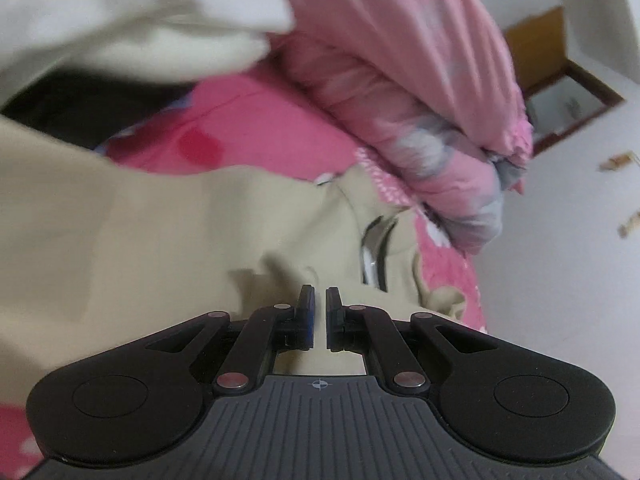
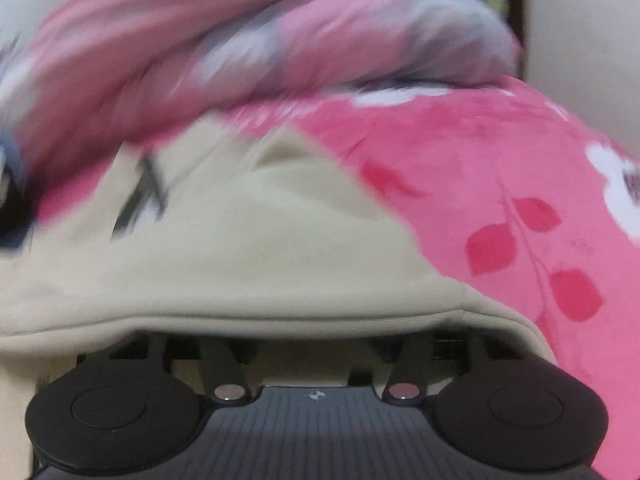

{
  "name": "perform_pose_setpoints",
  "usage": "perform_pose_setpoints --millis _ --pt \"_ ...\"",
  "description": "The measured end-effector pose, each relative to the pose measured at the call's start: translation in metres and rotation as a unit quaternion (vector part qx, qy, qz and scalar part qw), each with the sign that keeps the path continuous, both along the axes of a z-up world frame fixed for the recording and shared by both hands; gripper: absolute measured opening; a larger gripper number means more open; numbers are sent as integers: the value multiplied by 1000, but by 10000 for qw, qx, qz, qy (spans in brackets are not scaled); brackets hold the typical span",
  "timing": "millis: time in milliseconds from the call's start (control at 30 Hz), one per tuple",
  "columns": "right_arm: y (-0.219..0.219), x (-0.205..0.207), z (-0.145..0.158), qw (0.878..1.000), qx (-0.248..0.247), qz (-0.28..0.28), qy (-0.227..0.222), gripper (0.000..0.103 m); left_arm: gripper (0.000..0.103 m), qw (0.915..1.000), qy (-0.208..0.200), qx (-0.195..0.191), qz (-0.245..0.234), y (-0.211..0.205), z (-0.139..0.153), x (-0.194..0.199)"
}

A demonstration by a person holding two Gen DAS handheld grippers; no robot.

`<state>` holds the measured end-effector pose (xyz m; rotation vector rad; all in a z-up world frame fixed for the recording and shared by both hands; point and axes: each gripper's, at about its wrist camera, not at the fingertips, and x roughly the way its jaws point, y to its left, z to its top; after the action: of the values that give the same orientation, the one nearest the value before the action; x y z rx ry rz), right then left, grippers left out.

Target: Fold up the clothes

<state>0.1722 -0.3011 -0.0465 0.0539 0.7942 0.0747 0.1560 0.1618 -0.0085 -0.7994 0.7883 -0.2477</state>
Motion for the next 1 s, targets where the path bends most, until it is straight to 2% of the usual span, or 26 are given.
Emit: perform_pose_setpoints --millis 67,133,200,300,400,467,533,567,633,700,767,867,900,1000 --pt "10 -16 7 9991 -347 225 13 72 8 9997 -208 88 7 10 24 -17" --pt "11 -26 13 9988 -409 281 57 73 24 9989 -427 177 23 20 49 -35" --pt "6 -39 20 9995 -236 202 90 73 24 9969 -719 311 90 29 83 -58" --pt "-7 -59 30 9997 200 87 73 73 25 9866 -1343 859 358 46 152 -108" --pt "-15 -88 43 9972 721 195 -103 73 35 9694 -1788 1461 836 71 217 -164" --pt "-20 -108 50 9936 1083 256 -215 75 42 9502 -1936 2058 1317 84 252 -199" --pt "-26 -129 57 9882 1466 315 -325 76 68 9283 -2002 2589 1764 96 273 -226" --pt "-28 -138 60 9847 1668 340 -363 76 74 9194 -1968 2796 1943 101 275 -235" --pt "-33 -149 62 9772 2052 367 -405 76 89 9124 -1734 3035 2131 106 262 -240" --pt "-34 -156 61 9694 2386 413 -412 76 99 9148 -1488 3172 2011 102 223 -228" --pt "-31 -157 57 9632 2630 450 -319 77 99 9183 -1222 3353 1714 86 169 -208" --pt "-24 -151 43 9542 2959 432 -66 76 99 9240 -895 3575 1015 43 77 -164" --pt "-22 -148 38 9514 3052 399 38 76 98 9273 -814 3562 815 28 54 -150" --pt "-14 -137 29 9482 3155 241 264 76 95 9364 -756 3409 359 -16 6 -109"
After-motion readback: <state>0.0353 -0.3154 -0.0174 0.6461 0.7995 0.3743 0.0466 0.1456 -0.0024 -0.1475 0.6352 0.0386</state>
